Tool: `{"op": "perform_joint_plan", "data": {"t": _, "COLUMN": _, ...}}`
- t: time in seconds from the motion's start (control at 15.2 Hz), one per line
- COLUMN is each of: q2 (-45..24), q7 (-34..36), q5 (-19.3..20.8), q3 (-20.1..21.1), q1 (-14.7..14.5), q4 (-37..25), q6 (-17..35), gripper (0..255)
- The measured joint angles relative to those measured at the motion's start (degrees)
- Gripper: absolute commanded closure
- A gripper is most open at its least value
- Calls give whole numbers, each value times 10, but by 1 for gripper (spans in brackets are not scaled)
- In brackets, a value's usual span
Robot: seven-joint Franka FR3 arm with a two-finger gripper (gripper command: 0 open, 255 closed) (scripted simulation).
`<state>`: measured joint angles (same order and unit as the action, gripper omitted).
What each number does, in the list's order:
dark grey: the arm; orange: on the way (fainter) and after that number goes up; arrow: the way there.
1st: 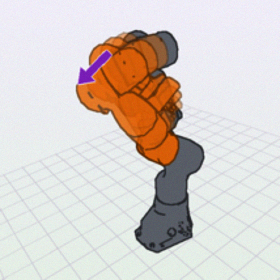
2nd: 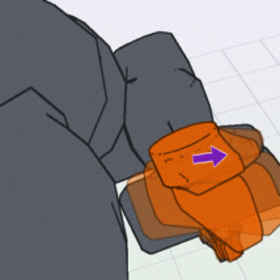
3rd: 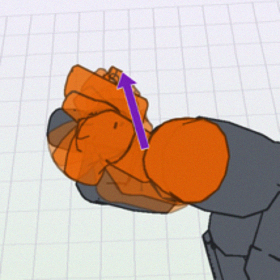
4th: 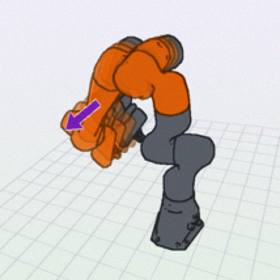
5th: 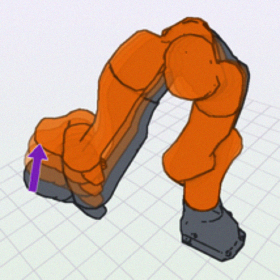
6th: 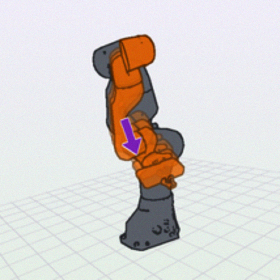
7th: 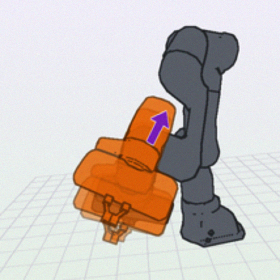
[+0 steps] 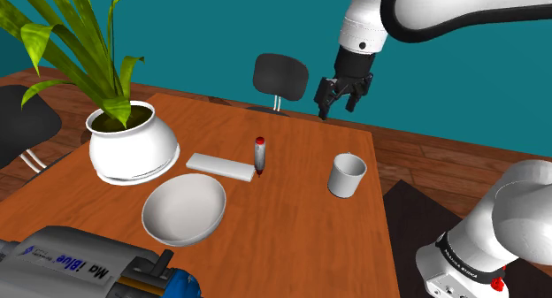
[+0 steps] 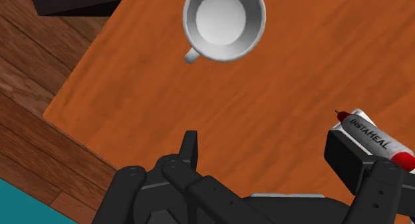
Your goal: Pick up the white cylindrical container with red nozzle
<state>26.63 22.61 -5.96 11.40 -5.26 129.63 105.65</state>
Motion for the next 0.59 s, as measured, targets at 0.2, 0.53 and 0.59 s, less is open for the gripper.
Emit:
{"op": "perform_joint_plan", "data": {"t": 0.2, "q2": -52, "q7": 36, "q5": 1, "q3": 29, "q1": -6, "q4": -28, "q6": 23, "gripper": 0}}
{"op": "perform_joint_plan", "data": {"t": 0.53, "q2": -153, "q7": 93, "q5": 23, "q3": 70, "q1": -13, "q4": -97, "q6": 51, "gripper": 0}}
{"op": "perform_joint_plan", "data": {"t": 0.59, "q2": -174, "q7": 108, "q5": 29, "q3": 79, "q1": -16, "q4": -112, "q6": 56, "gripper": 0}}
